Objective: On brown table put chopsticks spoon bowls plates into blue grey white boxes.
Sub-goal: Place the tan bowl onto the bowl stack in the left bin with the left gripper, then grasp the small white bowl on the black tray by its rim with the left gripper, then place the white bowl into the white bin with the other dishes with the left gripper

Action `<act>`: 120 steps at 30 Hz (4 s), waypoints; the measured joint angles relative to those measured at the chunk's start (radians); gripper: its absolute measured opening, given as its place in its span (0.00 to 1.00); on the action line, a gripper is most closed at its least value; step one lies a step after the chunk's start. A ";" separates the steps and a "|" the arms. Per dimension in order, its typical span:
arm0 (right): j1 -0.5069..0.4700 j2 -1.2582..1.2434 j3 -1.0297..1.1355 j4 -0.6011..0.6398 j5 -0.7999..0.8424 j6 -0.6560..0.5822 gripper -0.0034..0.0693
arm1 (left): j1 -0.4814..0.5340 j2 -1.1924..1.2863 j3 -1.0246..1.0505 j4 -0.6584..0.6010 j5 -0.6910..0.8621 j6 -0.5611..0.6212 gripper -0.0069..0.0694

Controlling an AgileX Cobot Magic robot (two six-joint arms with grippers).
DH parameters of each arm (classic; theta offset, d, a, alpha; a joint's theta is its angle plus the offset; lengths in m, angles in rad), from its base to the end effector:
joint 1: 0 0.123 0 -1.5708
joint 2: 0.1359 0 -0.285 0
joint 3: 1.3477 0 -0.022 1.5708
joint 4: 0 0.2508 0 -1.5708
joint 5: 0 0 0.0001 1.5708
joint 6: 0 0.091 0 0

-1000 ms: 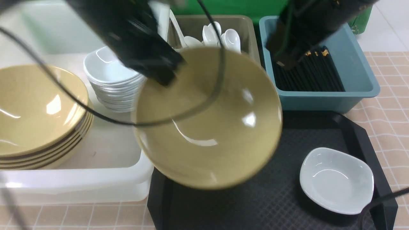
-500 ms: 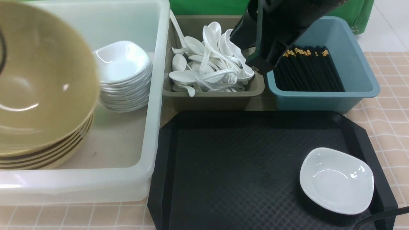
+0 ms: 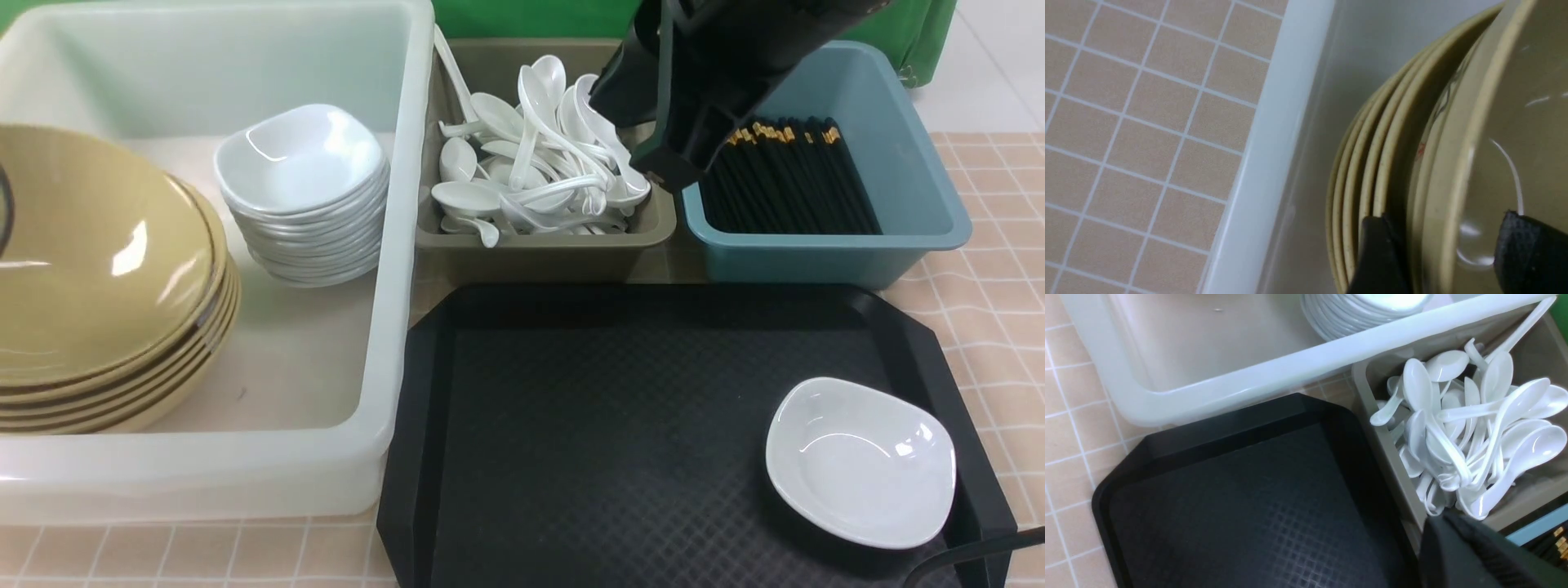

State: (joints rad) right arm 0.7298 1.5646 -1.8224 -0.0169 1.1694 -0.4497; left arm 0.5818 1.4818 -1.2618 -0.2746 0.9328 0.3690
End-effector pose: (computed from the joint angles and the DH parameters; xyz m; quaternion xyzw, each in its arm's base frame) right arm 0.2448 0.2171 0.4443 -0.5181 0.7737 0.0425 0.3622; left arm 0.2692 0.1533 0.3193 -0.1530 0.9483 0.0005 0.2782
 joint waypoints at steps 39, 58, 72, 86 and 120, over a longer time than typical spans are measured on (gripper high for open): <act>-0.272 -0.532 0.635 -0.077 0.066 0.349 0.11 | -1.367 0.563 -0.278 -0.245 -0.251 0.011 0.78; -0.273 -0.618 0.720 -0.081 0.036 0.338 0.11 | -1.494 0.672 -0.278 -0.289 -0.416 0.169 0.49; -0.266 -0.573 0.688 0.092 -0.195 0.264 0.11 | -1.164 0.354 -0.358 -0.251 -0.110 0.180 0.10; 0.051 -0.082 0.242 0.208 -0.221 0.013 0.11 | -0.504 0.117 -0.337 -0.201 -0.014 0.132 0.10; 0.092 0.098 0.060 0.003 0.065 0.028 0.12 | -0.482 0.249 -0.436 -0.129 -0.068 0.165 0.80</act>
State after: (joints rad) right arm 0.8213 1.6628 -1.7623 -0.0138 1.2340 -0.4220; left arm 0.1001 1.7305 -1.6976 -0.4040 0.8645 0.5342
